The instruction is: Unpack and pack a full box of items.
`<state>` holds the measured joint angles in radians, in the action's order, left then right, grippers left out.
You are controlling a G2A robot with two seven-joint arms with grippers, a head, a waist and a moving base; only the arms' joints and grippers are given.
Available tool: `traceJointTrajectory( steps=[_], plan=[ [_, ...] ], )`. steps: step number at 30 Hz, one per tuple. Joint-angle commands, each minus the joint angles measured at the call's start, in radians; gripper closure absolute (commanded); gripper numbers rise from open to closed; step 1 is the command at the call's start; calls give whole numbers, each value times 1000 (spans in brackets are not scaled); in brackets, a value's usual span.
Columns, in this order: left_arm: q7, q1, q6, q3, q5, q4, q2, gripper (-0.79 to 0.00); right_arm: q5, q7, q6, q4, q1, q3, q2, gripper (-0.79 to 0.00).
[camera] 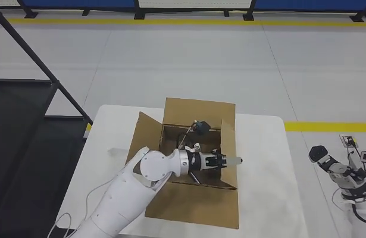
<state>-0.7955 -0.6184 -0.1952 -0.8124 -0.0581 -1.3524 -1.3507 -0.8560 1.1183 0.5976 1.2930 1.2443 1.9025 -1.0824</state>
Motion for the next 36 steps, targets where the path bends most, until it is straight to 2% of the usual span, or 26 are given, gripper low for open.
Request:
traceJointTrajectory(
  steps=[1,9,19,28,36],
  plan=[
    [0,21,5,29,3,8,-12,-785,-14,4,2,-12,-1,10,1,-785],
    [37,140,7,175,7,126,-90,-785,-57,31,13,-73,19,73,11,-785],
    [50,257,-6,316,-39,371,-214,-785,-108,78,19,-165,27,137,22,-785],
    [27,313,-27,378,-60,539,-309,-785,-111,87,17,-219,-1,158,31,-785],
    [34,338,-64,377,-68,629,-362,-785,-106,89,16,-239,-25,160,36,-785]
  ],
)
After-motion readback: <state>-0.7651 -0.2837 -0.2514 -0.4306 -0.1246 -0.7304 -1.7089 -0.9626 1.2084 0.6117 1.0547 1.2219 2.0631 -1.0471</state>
